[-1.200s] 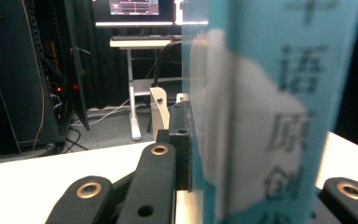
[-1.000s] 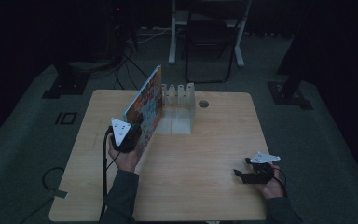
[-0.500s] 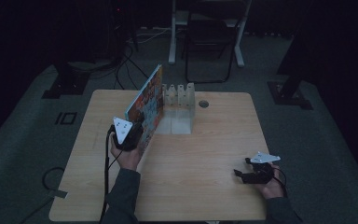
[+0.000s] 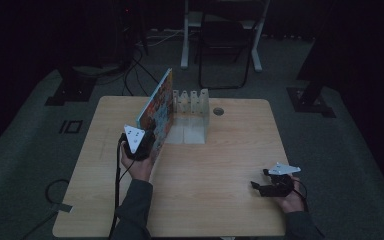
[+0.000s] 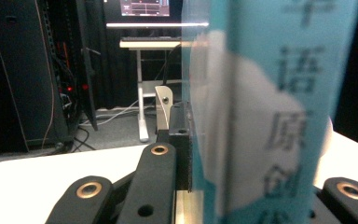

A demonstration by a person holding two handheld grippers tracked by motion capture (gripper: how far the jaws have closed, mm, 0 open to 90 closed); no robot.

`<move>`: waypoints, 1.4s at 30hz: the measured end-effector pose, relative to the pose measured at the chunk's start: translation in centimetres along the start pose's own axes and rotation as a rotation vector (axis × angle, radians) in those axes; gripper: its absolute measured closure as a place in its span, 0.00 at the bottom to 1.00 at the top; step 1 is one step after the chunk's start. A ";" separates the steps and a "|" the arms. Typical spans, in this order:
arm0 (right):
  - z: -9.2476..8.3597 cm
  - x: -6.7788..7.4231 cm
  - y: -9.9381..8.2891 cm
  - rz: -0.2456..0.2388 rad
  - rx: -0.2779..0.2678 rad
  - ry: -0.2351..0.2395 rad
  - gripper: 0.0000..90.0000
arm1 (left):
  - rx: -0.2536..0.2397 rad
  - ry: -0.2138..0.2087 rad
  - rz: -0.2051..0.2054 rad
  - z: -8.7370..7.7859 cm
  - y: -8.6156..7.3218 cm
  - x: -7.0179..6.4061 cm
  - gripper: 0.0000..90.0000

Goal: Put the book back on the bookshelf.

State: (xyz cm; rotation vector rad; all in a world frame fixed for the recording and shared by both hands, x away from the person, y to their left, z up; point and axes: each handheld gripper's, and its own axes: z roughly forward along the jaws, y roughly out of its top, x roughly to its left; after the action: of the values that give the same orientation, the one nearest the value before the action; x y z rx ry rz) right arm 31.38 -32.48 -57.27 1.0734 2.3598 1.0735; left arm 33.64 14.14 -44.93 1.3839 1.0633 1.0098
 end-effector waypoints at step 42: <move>0.0 -0.1 0.0 -0.002 -0.001 0.004 0.24 | -0.011 0.044 -0.011 2.2 -0.4 -0.4 0.90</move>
State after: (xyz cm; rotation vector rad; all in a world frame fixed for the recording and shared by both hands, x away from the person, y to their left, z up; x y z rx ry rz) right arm 31.44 -32.50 -57.28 1.0692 2.3628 1.0766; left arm 35.65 13.26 -45.46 1.3509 1.0949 1.0406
